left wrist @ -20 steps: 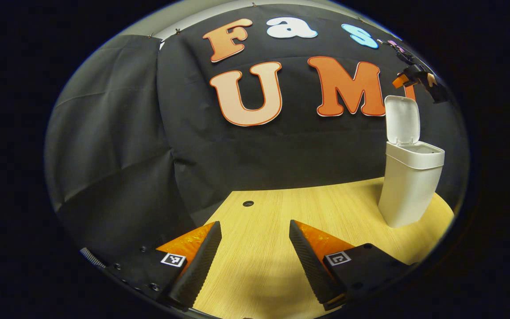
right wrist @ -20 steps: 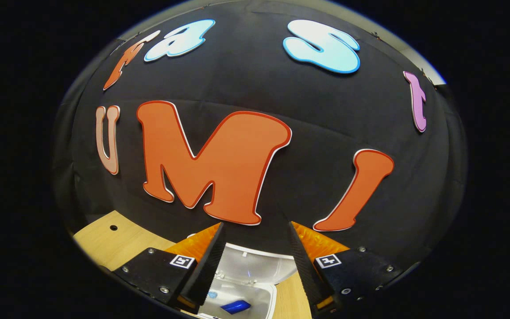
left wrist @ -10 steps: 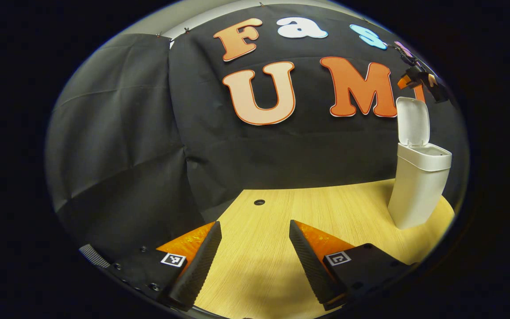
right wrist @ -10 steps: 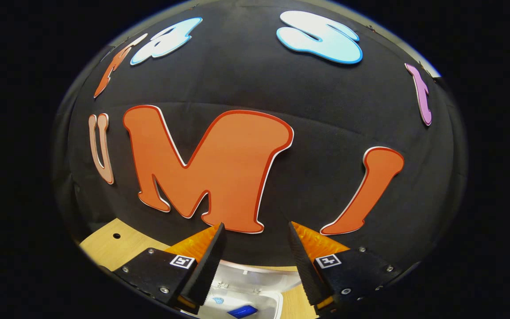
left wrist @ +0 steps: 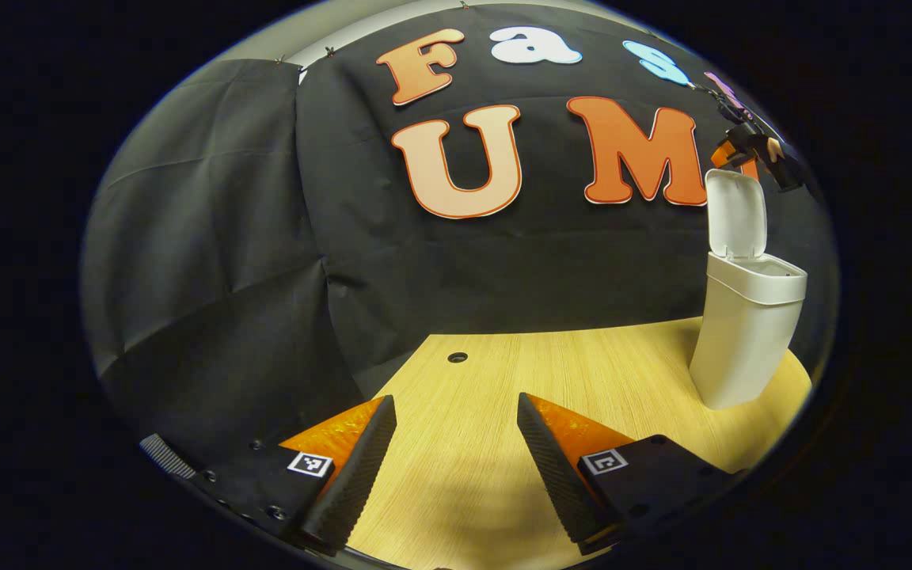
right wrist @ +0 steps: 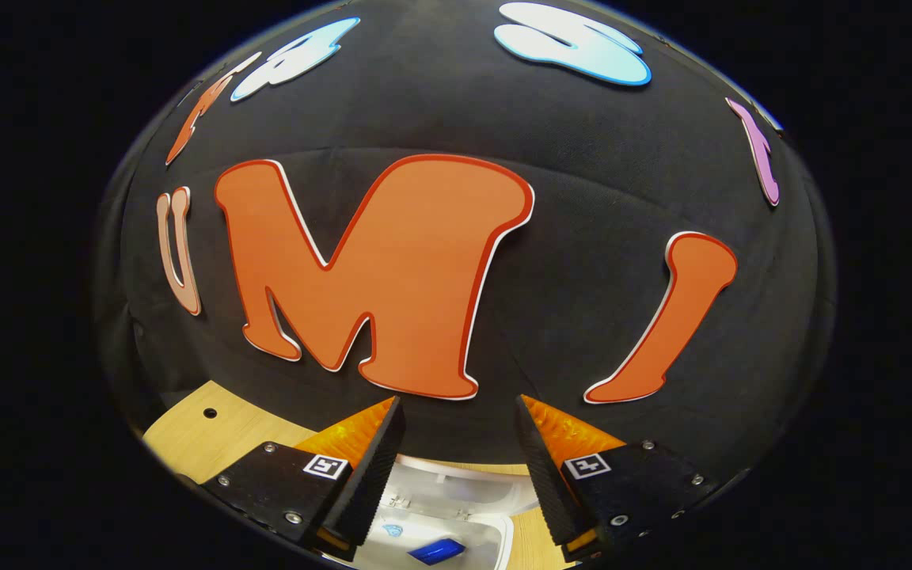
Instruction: Press the lid of the desktop garbage bin to open it, pick up the crumpled paper on the desktop and throw it into the bin, then pick up the pop can on the desktop and drop it into the bin, and finally close the garbage bin lid.
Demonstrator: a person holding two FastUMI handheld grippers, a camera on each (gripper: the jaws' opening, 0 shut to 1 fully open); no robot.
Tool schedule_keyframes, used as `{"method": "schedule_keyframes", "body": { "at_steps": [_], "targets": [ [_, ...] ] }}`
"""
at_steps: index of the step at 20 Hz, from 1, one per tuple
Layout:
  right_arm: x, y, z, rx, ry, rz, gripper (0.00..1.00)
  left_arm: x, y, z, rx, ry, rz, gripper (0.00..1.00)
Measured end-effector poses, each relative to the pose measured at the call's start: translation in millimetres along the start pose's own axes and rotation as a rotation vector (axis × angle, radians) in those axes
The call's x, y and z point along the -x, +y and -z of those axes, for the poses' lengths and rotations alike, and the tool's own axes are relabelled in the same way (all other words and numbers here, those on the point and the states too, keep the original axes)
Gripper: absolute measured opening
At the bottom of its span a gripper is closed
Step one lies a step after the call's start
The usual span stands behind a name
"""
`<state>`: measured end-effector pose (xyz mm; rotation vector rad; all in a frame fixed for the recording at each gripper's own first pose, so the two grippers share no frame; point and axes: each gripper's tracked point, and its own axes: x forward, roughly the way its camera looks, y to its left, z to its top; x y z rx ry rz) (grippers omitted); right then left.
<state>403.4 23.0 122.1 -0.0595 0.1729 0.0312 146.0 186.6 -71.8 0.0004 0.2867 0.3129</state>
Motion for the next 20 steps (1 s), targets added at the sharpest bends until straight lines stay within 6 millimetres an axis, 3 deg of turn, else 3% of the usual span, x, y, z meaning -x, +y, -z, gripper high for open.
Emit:
{"method": "schedule_keyframes", "body": {
  "at_steps": [6,13,20],
  "targets": [
    [9,4,12,-0.047,0.018,-0.033,0.84,-6,-14,-6,-0.018,-0.004,0.029,0.98],
    [37,13,25,-0.018,0.031,-0.041,0.84,-17,-18,-11,-0.03,-0.02,0.05,0.98],
    [58,23,66,-0.028,0.087,-0.062,0.83,-27,-32,-11,-0.03,-0.021,0.094,0.98]
  ]
}}
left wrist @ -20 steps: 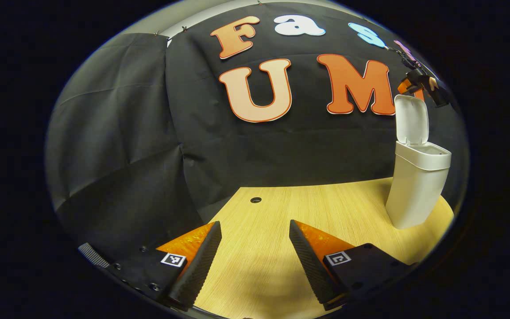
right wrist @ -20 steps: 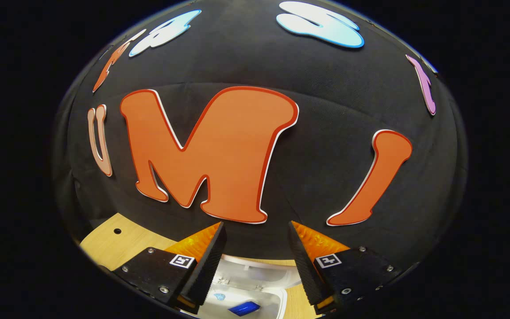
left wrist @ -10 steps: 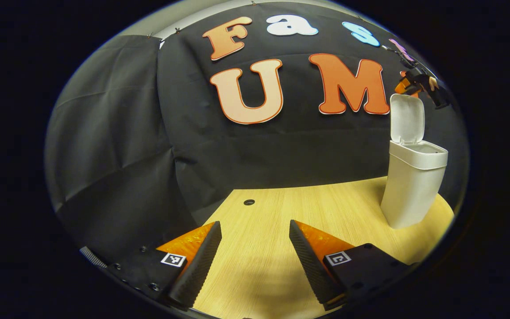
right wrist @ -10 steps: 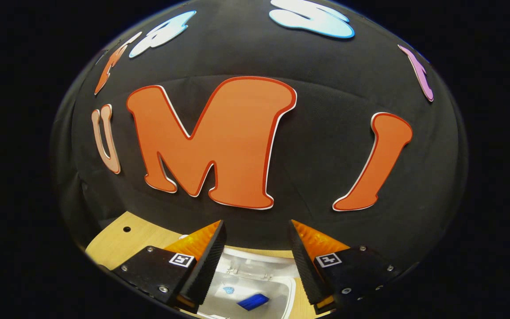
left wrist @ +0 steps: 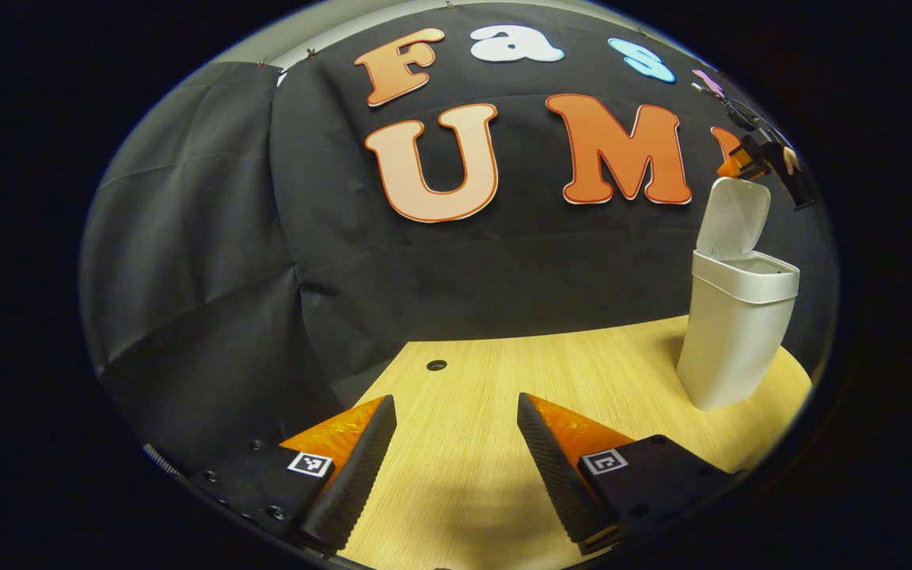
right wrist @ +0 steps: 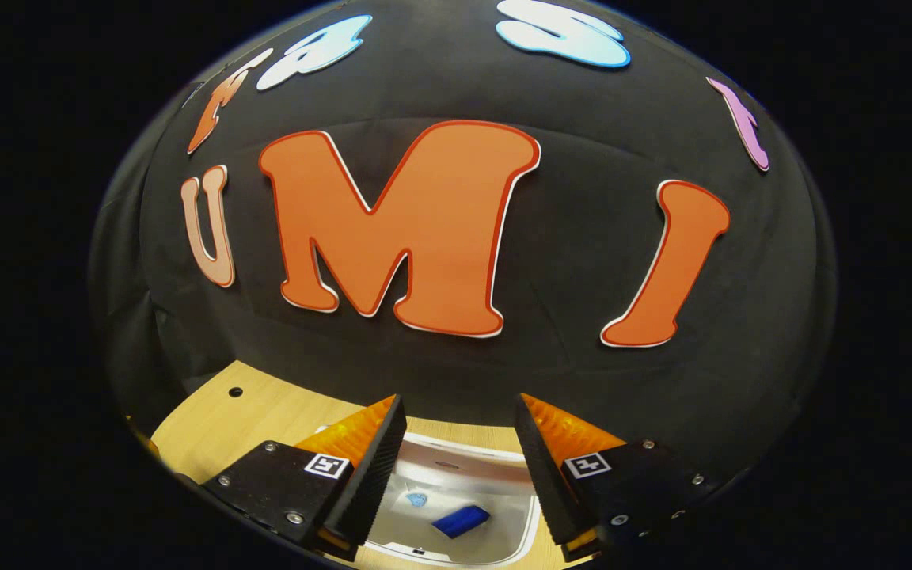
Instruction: Press the lid of the desktop garbage bin to open it, pick up the crumpled paper on the desktop and throw it into the bin, then pick up the pop can on the desktop and drop it into the bin, and finally close the garbage bin lid.
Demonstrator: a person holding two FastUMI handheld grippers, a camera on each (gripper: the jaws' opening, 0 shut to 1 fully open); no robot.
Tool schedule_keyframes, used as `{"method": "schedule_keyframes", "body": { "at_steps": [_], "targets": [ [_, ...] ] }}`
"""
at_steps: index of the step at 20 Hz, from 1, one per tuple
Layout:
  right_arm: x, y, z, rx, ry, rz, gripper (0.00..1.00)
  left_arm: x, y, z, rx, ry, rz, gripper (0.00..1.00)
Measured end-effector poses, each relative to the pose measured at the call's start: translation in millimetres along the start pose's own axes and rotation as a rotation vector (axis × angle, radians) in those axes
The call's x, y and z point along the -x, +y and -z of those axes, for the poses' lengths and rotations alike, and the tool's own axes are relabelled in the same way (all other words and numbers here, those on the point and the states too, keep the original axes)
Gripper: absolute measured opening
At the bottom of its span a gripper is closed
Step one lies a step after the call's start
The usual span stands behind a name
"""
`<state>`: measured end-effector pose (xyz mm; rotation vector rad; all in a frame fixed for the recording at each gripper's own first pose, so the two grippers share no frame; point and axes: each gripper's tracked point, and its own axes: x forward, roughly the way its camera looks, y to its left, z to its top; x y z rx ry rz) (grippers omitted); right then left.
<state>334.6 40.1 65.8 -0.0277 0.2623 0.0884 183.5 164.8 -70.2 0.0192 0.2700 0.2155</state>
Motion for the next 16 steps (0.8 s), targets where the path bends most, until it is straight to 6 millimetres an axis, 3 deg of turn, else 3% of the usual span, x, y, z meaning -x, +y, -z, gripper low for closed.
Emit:
{"method": "schedule_keyframes", "body": {
  "at_steps": [16],
  "targets": [
    [13,17,82,-0.03,0.105,-0.035,0.84,-18,-30,-4,-0.012,0.004,0.09,0.98]
  ]
}}
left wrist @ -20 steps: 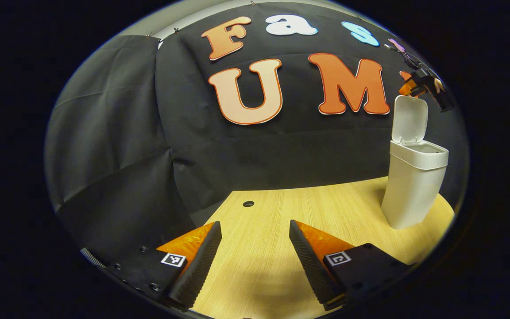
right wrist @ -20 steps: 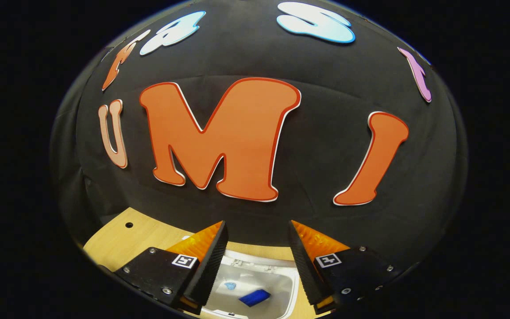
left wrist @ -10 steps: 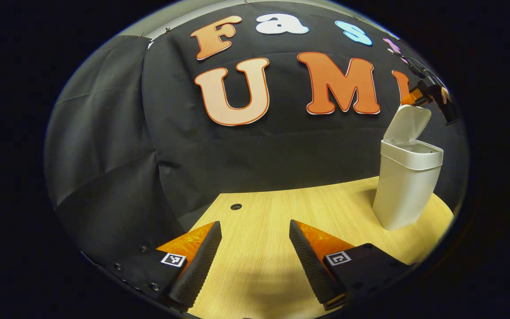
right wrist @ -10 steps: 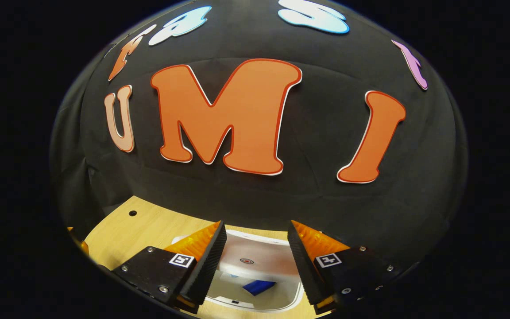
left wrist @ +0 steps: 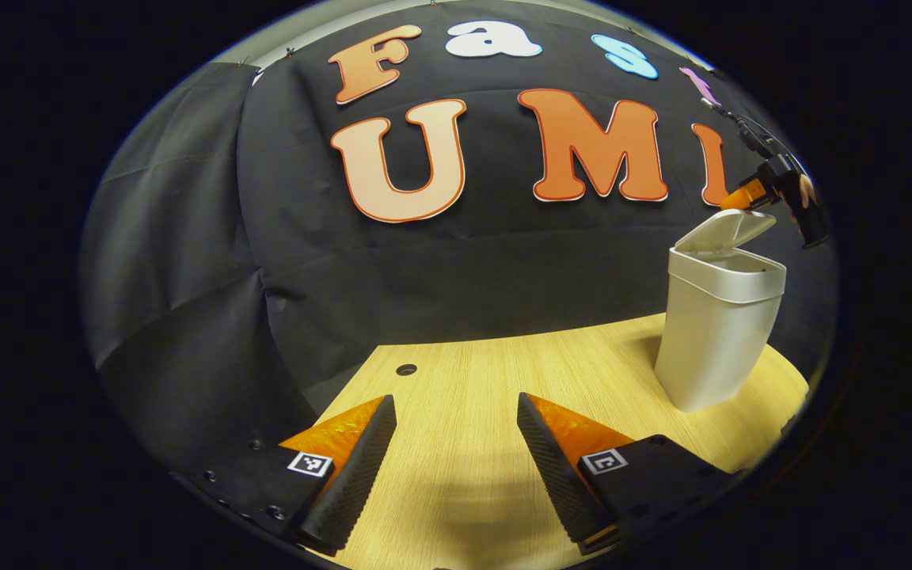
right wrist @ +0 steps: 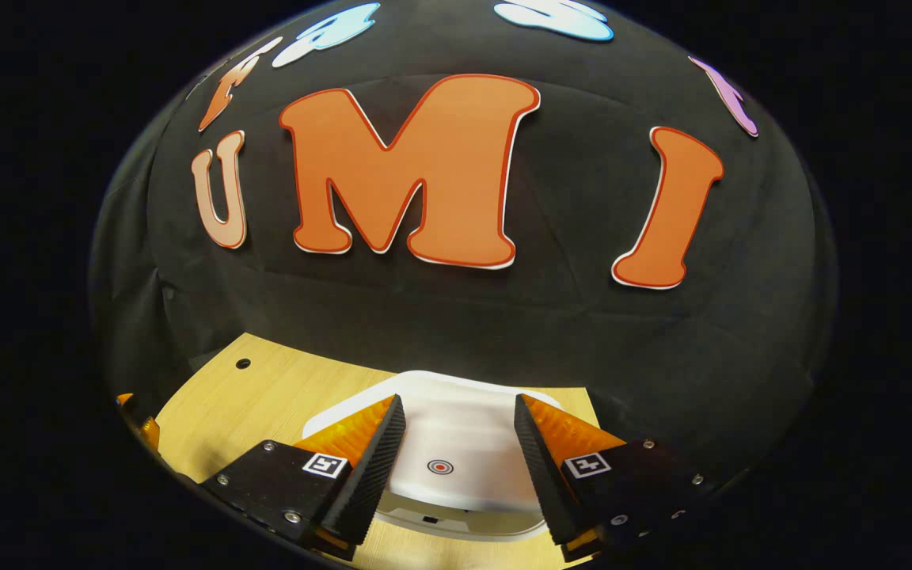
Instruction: Press the lid of the desktop garbage bin to open it, pick up the crumpled paper on the desktop and throw it into the bin, then pick up the pop can on the desktop and drop it into the bin, and finally close the garbage bin lid.
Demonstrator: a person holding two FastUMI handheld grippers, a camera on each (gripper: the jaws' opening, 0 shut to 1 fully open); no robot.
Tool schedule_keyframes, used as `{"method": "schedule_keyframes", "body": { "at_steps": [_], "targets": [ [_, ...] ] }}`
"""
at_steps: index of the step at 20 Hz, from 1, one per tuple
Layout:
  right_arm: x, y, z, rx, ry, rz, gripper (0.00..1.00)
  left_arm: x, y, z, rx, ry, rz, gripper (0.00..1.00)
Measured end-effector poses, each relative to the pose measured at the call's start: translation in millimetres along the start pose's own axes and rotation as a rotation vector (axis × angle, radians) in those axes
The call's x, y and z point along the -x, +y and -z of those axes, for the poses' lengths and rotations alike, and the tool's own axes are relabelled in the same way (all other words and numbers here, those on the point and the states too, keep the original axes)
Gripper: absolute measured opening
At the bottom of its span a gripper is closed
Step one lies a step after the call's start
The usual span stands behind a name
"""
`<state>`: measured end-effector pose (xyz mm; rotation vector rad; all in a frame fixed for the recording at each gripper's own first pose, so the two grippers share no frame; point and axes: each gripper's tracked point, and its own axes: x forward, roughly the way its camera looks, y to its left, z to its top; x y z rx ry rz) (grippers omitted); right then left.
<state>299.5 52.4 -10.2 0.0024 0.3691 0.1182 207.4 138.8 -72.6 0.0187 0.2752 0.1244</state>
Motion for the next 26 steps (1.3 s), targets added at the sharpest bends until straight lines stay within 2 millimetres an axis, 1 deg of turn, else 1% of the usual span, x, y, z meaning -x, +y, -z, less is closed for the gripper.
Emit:
{"method": "schedule_keyframes", "body": {
  "at_steps": [4,7,10,18,22,23,24,26],
  "targets": [
    [0,3,24,-0.023,0.045,-0.007,0.84,-4,-4,1,0.001,0.009,0.01,0.98],
    [1,7,36,-0.03,0.075,-0.012,0.84,-5,-7,3,-0.001,0.013,0.016,0.98],
    [8,9,43,-0.035,0.09,-0.017,0.84,-6,-8,3,-0.001,0.017,0.023,0.99],
    [10,15,62,-0.063,0.135,-0.026,0.83,-8,-11,8,-0.001,0.027,0.032,0.98],
    [17,17,72,-0.044,0.169,-0.027,0.83,-9,-11,9,0.002,0.027,0.03,0.99],
    [13,17,70,-0.044,0.168,-0.03,0.83,-9,-11,9,0.002,0.027,0.031,0.99],
    [16,18,70,-0.044,0.169,-0.03,0.82,-10,-11,10,0.002,0.028,0.032,0.99],
    [16,18,71,-0.047,0.173,-0.029,0.83,-11,-12,10,0.003,0.03,0.034,0.99]
  ]
}}
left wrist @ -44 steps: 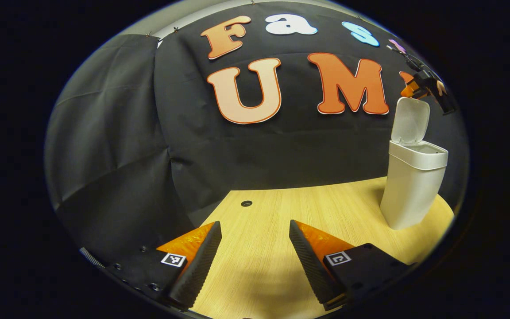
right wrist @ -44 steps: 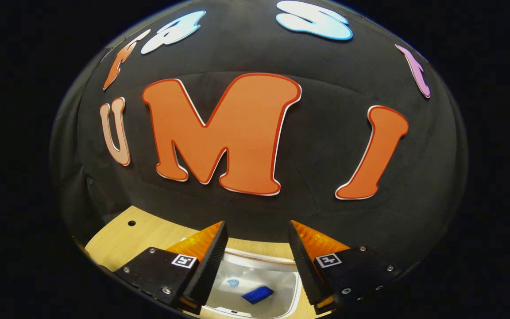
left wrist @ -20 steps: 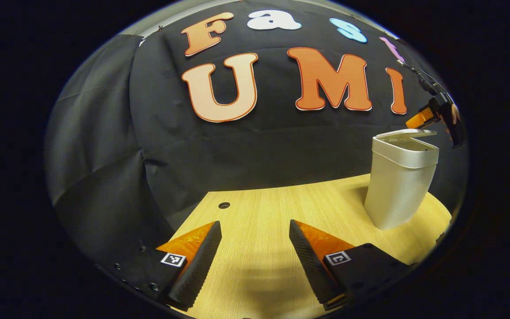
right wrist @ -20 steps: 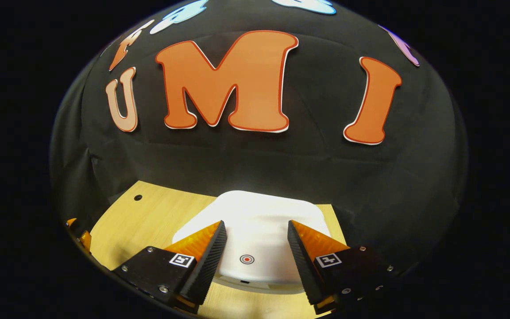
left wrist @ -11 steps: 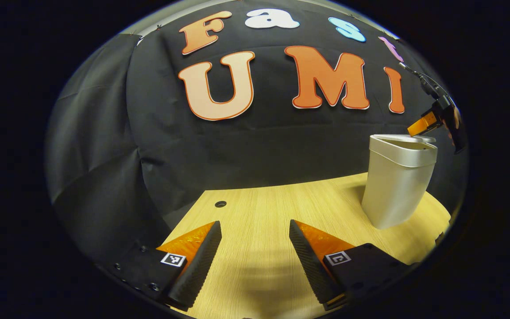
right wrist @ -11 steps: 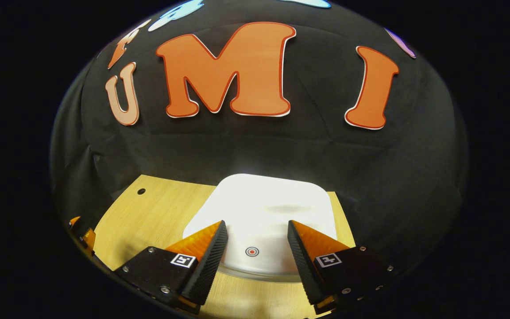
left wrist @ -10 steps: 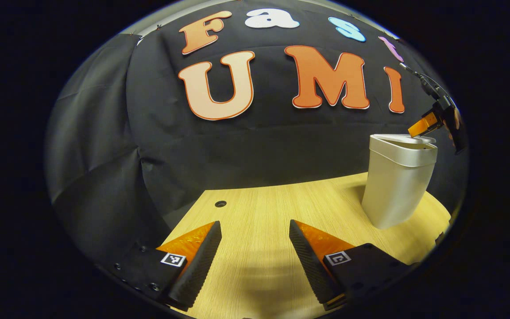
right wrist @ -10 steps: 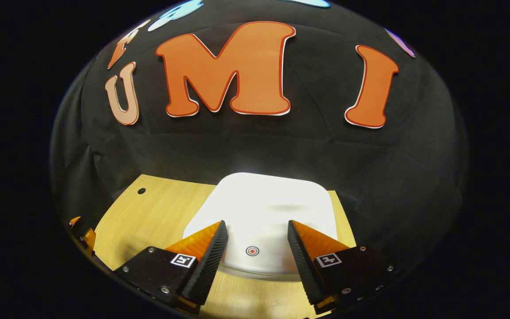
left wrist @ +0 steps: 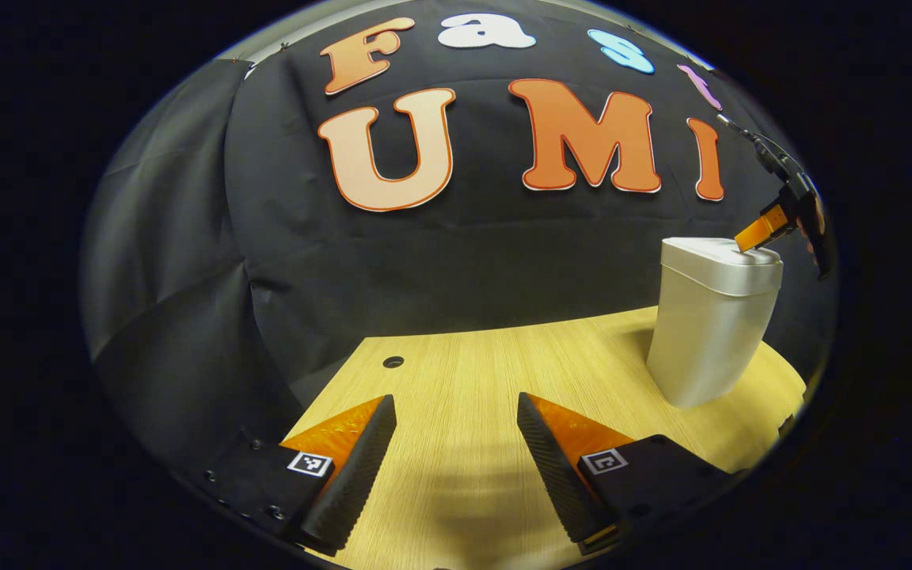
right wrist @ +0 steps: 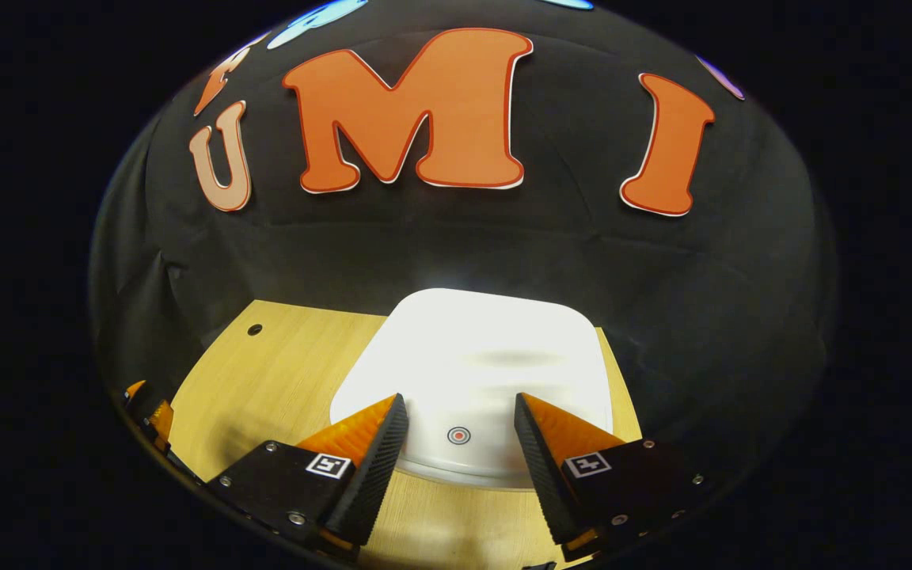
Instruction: Press the lid of the desktop garbage bin to open it, pick up the crumpled paper on the desktop and throw it into the bin, then pick up the pop can on the desktop and drop it into the bin, and finally close the garbage bin lid.
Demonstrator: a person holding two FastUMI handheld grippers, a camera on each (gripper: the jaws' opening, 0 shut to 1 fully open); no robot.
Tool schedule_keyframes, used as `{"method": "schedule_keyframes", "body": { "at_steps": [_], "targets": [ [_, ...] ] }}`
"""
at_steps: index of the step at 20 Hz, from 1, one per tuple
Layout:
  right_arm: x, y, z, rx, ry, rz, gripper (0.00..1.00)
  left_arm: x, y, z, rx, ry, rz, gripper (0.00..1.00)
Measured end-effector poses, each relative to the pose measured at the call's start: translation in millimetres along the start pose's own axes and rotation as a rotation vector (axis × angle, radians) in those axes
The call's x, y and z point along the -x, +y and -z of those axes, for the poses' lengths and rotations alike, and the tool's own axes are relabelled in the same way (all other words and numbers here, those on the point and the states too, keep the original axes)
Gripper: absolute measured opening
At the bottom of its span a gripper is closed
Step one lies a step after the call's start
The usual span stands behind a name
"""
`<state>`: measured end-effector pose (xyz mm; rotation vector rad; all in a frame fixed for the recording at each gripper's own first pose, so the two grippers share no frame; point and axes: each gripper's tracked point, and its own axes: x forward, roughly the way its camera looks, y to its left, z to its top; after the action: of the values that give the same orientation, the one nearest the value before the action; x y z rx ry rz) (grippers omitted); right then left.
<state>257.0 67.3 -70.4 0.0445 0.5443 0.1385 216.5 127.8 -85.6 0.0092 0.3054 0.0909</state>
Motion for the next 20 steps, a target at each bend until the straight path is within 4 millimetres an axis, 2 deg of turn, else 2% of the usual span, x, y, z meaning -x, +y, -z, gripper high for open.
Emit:
{"method": "schedule_keyframes", "body": {
  "at_steps": [12,16,17,20],
  "targets": [
    [0,3,4,-0.031,-0.033,0.03,0.82,-6,-13,8,0.003,0.028,0.04,0.98],
    [-3,8,5,-0.019,-0.054,0.008,0.77,-8,-15,9,0.004,0.035,0.054,0.99],
    [-3,8,6,-0.034,-0.046,-0.001,0.71,-8,-16,9,0.001,0.035,0.06,0.99],
    [-4,3,6,-0.073,-0.044,-0.013,0.65,-12,-21,6,-0.01,0.029,0.072,0.99]
  ]
}}
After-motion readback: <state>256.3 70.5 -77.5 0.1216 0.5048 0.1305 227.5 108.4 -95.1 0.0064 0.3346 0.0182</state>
